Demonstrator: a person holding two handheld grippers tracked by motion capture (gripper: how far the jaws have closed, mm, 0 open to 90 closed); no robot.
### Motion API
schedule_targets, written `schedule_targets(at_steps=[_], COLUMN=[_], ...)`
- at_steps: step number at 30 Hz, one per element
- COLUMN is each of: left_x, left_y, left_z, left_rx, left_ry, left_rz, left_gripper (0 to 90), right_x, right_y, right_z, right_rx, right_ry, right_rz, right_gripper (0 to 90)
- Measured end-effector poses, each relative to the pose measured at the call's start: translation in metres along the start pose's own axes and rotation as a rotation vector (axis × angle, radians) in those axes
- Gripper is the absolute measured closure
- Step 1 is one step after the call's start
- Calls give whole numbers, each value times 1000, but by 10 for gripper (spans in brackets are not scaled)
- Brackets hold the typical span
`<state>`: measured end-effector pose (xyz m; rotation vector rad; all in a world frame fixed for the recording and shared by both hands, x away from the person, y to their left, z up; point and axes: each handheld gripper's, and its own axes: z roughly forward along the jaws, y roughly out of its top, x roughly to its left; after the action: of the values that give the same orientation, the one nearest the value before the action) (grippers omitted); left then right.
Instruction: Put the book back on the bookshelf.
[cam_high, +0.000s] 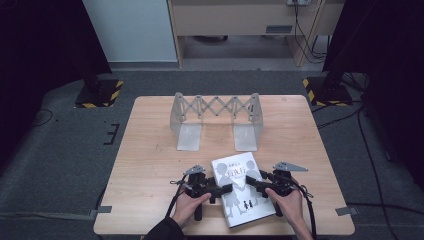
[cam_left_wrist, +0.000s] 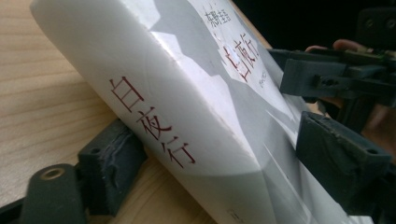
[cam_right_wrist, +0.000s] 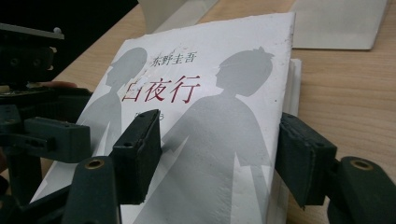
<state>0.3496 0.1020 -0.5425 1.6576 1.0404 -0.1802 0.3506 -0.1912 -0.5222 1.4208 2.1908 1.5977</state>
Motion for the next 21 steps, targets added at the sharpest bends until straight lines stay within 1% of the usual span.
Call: schedule_targets(at_steps=[2, 3, 4, 5, 7, 8, 9, 11, 12, 14, 16, 18, 21], left_x=[-1, -2, -4, -5, -7, -8, -8, -9, -10, -10, -10, -11, -10], left_y=[1, 2, 3, 5, 7, 7, 7, 6, 5, 4, 4, 4, 5], left_z=[-1, -2, -3, -4, -6, -6, -5, -2, -1, 0, 1, 1, 0], left_rx=[-24, -31, -35, -39, -48, -52, -55, -43, -36, -38, -46, -53, -57], left_ry=[-14, -15, -11, -7, 4, 1, -13, -34, -37, -33, -32, -34, -39], left_rz=[0, 3, 16, 35, 59, 61, 54, 50, 50, 46, 51, 57, 48], left_gripper=[188, 198, 199, 199, 200, 199, 203, 202, 200, 189, 192, 197, 216], right_x=[0, 0, 1, 2, 3, 3, 4, 4, 6, 10, 10, 8, 6], right_y=[1, 2, 2, 3, 5, 5, 5, 6, 7, 8, 9, 8, 8], right_z=[-2, -2, -3, -3, -4, -4, -5, -5, -5, -4, -4, -4, -4], right_rx=[-18, -26, -29, -35, -54, -66, -74, -88, -85, -77, -74, -77, -78], right_ry=[15, 25, 31, 32, 36, 37, 40, 64, 73, 70, 66, 72, 79], right_rz=[-2, 0, 4, 0, -8, -12, -8, -19, -27, -45, -38, -30, -20], right_gripper=[385, 391, 392, 393, 403, 413, 431, 467, 477, 478, 478, 477, 477])
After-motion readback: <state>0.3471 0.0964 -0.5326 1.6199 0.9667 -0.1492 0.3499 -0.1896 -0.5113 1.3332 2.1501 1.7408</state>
